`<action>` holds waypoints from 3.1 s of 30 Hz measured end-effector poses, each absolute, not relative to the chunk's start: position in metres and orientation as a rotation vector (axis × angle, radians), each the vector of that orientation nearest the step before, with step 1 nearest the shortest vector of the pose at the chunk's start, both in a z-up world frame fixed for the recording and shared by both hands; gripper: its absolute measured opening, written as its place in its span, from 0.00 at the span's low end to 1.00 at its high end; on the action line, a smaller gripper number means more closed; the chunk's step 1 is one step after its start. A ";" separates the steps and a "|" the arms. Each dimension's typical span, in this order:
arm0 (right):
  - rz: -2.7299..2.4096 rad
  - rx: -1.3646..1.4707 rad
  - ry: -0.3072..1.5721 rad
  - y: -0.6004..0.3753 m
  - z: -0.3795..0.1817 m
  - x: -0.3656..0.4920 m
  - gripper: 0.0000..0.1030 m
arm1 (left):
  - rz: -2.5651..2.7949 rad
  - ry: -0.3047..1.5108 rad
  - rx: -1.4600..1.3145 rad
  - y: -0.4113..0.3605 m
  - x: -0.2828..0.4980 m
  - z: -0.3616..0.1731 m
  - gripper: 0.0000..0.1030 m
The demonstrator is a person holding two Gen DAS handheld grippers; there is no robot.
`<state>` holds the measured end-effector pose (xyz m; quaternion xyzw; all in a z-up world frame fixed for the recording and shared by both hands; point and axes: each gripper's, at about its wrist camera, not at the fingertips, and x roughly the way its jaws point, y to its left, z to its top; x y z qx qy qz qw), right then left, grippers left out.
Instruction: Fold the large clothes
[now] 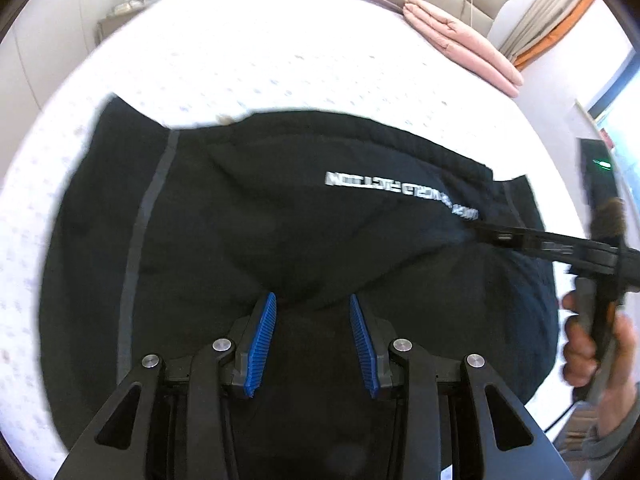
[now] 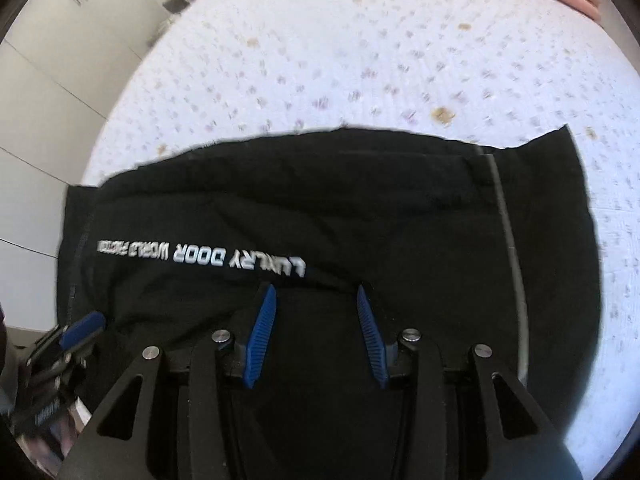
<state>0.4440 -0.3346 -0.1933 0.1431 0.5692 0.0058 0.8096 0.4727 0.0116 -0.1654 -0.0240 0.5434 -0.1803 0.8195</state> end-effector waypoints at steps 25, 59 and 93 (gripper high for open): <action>-0.118 0.320 1.155 -0.424 -0.166 0.337 0.80 | -0.190 1.151 -0.114 0.100 0.465 -0.140 0.75; 0.452 0.781 1.175 -0.490 -0.260 0.359 0.47 | -0.478 1.319 -0.601 0.125 0.494 -0.251 0.37; 0.267 0.613 1.142 -0.374 -0.220 0.148 0.32 | -0.587 1.184 -0.710 0.215 0.264 -0.230 0.27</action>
